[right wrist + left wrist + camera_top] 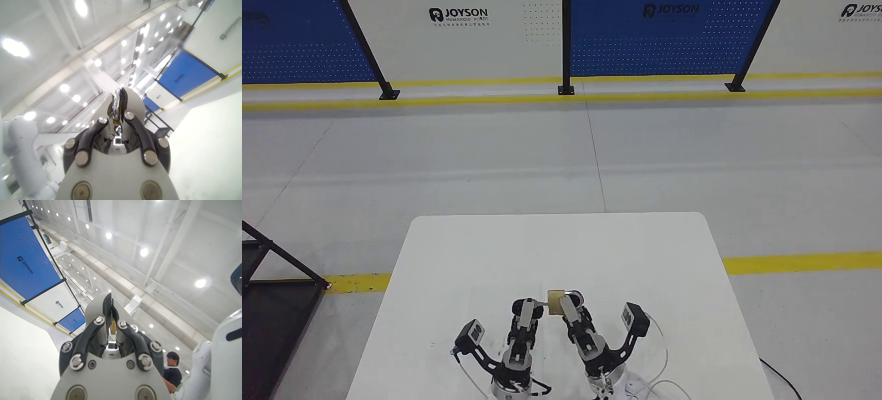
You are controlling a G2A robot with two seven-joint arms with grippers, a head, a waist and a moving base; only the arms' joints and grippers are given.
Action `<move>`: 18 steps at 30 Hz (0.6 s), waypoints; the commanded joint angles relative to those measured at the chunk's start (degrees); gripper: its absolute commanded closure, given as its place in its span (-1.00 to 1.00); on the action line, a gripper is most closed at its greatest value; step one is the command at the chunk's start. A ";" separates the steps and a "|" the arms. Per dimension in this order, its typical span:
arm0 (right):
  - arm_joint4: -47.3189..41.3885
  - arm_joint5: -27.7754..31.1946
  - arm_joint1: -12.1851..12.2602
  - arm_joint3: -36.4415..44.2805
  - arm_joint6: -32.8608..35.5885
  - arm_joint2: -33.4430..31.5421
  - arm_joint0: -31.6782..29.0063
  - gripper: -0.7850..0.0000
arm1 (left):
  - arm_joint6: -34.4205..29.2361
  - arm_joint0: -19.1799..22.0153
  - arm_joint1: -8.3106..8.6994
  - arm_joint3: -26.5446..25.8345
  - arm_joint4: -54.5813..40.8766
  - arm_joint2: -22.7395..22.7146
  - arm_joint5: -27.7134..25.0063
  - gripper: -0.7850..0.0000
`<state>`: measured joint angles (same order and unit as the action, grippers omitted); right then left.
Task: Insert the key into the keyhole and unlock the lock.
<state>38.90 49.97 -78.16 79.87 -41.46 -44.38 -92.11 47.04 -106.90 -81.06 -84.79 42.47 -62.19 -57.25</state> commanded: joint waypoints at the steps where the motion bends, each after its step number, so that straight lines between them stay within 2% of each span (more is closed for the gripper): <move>1: 0.05 -0.05 -0.07 0.01 0.28 -0.10 -0.04 1.00 | -0.16 0.12 -0.14 0.32 0.32 -0.08 -0.16 1.00; 5: 0.24 -0.11 -0.20 0.01 0.66 -0.31 -0.14 1.00 | -0.42 0.37 -0.32 1.16 1.52 -0.17 -0.41 1.00; 6: 0.25 -0.08 -0.23 0.01 0.71 -0.37 -0.17 1.00 | -0.34 0.40 -0.38 1.26 1.77 -0.21 -0.34 0.91; 7: 0.25 -0.05 -0.26 0.00 0.77 -0.43 -0.19 1.00 | -0.29 0.42 -0.42 1.37 1.92 -0.25 -0.29 0.36; 8: 0.26 -0.02 -0.29 0.00 0.82 -0.48 -0.22 1.00 | -0.26 0.43 -0.47 1.38 1.91 -0.28 -0.25 0.17; 11: 0.35 0.11 -0.38 0.01 0.93 -0.66 -0.31 1.00 | -0.31 0.37 -0.58 1.32 1.78 -0.43 -0.31 -0.02; 12: 0.45 0.09 -0.40 0.00 0.90 -0.75 -0.37 1.00 | -0.35 0.30 -0.61 1.24 1.71 -0.51 -0.35 -0.19; 13: 0.49 0.11 -0.43 0.06 0.82 -0.85 -0.45 1.00 | -0.43 0.23 -0.65 1.06 1.46 -0.58 -0.42 -0.55; 16: 0.65 0.38 -0.46 0.23 0.65 -1.22 -0.75 1.00 | -0.73 -0.19 -0.74 0.51 0.77 -0.94 -0.72 -0.69; 18: 0.77 0.58 -0.46 0.41 0.44 -1.62 -1.03 1.00 | -0.76 -0.52 -0.78 0.18 0.63 -1.22 -0.76 -0.69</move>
<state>39.59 50.46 -78.62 80.19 -40.91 -45.75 -92.99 46.29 -107.22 -81.82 -84.43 43.11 -63.25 -57.99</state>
